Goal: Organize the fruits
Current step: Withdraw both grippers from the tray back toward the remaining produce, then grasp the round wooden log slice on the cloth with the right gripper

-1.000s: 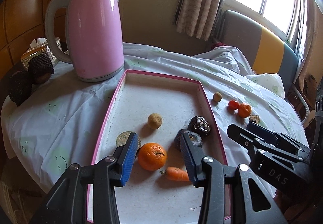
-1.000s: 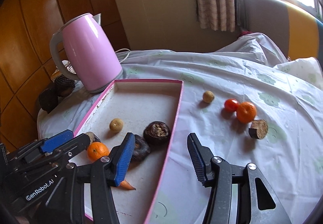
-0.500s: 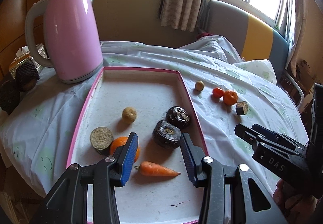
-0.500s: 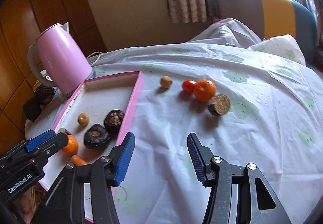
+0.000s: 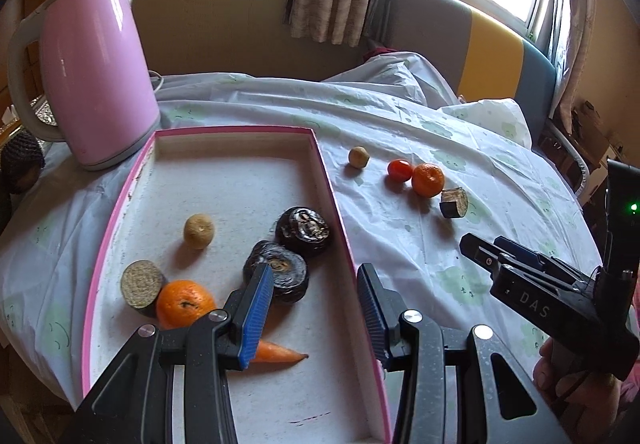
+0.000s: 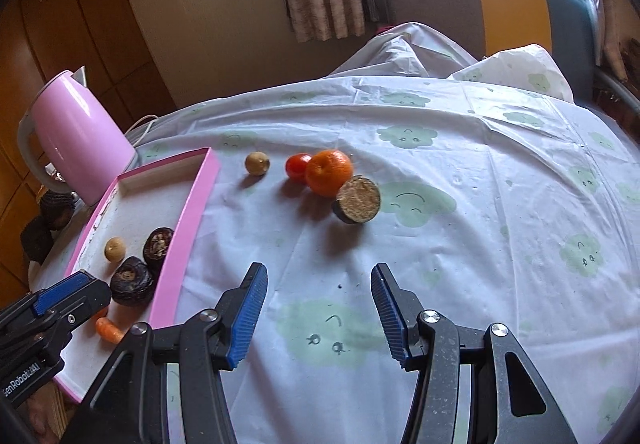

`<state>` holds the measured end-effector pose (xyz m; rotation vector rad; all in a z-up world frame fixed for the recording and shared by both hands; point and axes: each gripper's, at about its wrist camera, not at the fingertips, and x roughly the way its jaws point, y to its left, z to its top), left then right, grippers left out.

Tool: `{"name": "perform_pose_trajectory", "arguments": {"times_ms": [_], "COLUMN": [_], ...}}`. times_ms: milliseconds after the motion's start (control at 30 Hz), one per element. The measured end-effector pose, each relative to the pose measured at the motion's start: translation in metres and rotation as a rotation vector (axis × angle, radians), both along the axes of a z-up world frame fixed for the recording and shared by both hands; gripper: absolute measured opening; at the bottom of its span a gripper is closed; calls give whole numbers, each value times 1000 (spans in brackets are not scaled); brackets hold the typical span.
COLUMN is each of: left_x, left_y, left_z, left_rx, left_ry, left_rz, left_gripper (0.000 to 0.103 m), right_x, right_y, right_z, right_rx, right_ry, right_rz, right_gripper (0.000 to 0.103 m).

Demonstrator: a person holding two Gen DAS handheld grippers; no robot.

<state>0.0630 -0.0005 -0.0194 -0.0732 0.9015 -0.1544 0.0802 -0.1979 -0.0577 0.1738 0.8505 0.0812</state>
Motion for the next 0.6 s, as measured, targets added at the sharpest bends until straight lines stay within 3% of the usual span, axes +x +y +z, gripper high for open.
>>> {"name": "perform_pose_trajectory", "arguments": {"times_ms": [600], "left_x": [39], "left_y": [-32], "left_z": [7], "left_rx": [-6], "left_ry": [-3], "left_rz": [-51], "left_gripper": [44], "right_x": [52], "right_y": [-16], "right_z": [-14], "right_rx": [-60], "right_ry": [26], "right_rz": [-9], "right_gripper": [55]}}
